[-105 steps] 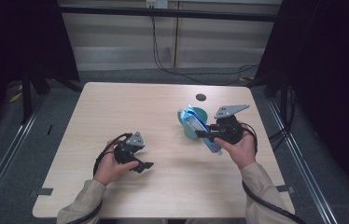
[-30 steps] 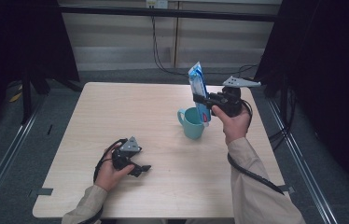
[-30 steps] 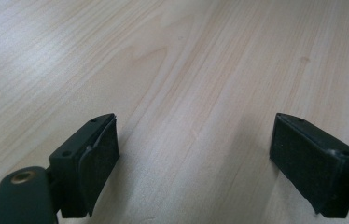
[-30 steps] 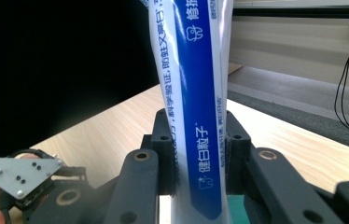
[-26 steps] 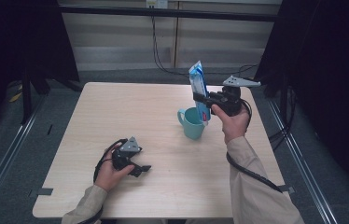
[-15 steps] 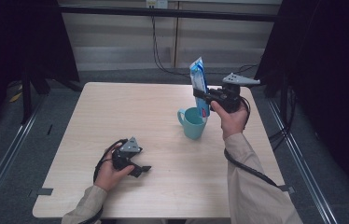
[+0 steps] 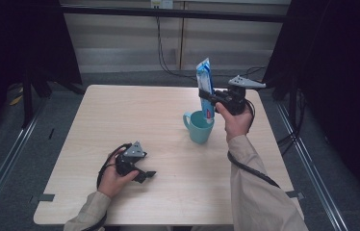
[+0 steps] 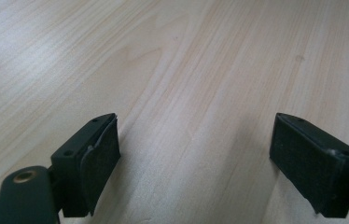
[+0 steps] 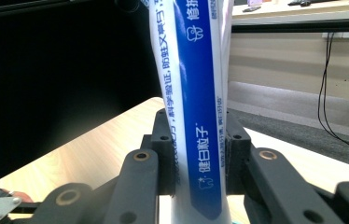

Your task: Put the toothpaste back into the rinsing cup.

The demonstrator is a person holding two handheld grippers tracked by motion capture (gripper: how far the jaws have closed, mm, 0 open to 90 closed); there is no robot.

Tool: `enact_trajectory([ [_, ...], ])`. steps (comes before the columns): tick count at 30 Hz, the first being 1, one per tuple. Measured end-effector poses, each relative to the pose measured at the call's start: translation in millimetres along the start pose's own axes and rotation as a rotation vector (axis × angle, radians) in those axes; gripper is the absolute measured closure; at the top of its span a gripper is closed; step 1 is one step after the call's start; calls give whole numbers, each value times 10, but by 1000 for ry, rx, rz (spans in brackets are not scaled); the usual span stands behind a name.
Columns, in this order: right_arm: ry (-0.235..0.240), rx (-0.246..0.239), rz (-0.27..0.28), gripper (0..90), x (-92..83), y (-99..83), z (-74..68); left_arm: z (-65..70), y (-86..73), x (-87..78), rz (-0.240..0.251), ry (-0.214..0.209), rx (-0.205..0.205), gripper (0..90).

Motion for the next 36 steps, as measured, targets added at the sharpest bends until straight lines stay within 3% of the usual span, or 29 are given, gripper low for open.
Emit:
enact_trajectory([
  [11,-19,-4,-1,719,114,-116,83,4,0,0,1,-2,0,155],
  [31,-57,10,4,715,161,-348,233,9,0,-2,2,-7,1,155],
  [36,-61,7,-15,713,195,-433,242,8,-1,-2,1,-6,0,155],
])
Point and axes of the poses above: each handheld gripper's, and its own axes: x roughly forward along the jaws, y roughly out of its top, z roughly to its right, the point moved 6 cm from there along x, roughly forward along the jaws, and after that the axes turned 12 degrees about y, right-handed, at the moved point
